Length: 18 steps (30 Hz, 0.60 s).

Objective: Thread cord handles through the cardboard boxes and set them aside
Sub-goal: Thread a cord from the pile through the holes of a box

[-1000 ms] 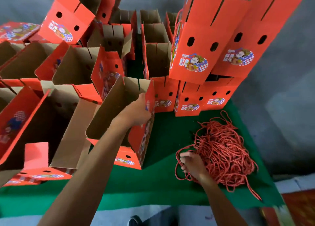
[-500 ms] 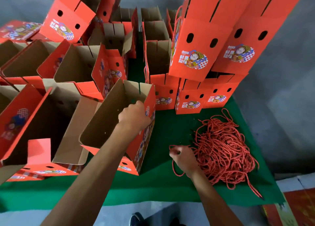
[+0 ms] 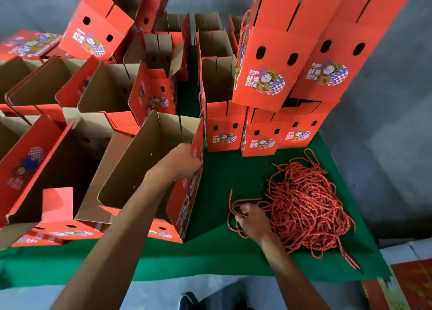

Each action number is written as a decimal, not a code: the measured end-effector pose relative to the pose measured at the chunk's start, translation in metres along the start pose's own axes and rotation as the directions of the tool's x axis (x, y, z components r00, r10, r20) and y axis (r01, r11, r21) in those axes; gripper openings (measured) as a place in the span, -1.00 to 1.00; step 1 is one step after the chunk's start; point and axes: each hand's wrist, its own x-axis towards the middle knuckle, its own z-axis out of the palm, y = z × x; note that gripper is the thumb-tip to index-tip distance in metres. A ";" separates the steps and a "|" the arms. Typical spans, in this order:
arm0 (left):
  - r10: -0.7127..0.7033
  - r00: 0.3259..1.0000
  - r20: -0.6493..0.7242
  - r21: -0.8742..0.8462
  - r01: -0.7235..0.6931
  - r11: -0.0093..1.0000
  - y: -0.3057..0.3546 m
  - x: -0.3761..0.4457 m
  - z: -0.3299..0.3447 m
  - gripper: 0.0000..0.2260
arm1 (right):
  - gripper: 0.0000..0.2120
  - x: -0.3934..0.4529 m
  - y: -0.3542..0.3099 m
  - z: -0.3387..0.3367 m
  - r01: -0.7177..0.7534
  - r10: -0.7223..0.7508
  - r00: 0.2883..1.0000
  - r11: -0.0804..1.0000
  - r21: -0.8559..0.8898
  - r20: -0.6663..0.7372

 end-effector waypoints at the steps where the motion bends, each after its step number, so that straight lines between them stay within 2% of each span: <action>1: 0.002 0.999 0.052 -0.093 0.003 0.996 -0.004 0.001 -0.002 -0.62 | -0.70 0.001 0.003 0.004 -0.019 0.019 1.000 0.999 -0.037 -0.015; 4: -0.013 0.993 0.118 -0.266 0.044 0.963 -0.017 0.002 -0.005 -0.67 | -0.87 0.008 -0.003 0.013 -0.002 -0.001 0.998 0.998 -0.057 -0.063; 10: -0.112 0.991 0.077 -0.466 0.135 0.875 -0.035 0.006 -0.011 -0.81 | -0.68 0.041 -0.026 0.029 0.020 -0.073 0.989 0.927 -0.375 -0.128; 13: -0.158 0.984 0.087 -0.525 0.180 0.832 -0.042 0.010 -0.012 -0.79 | -0.64 0.056 -0.036 0.032 -0.061 -0.002 0.984 0.935 -0.350 -0.177; 15: -0.165 0.979 0.123 -0.556 0.206 0.805 -0.045 0.010 -0.012 -0.72 | -0.69 0.063 -0.040 0.032 -0.081 0.011 0.973 0.952 -0.294 -0.232; 18: -0.139 0.978 0.158 -0.587 0.206 0.783 -0.049 0.011 -0.013 -0.72 | -0.79 0.069 -0.042 0.028 -0.064 0.008 0.965 0.976 -0.207 -0.261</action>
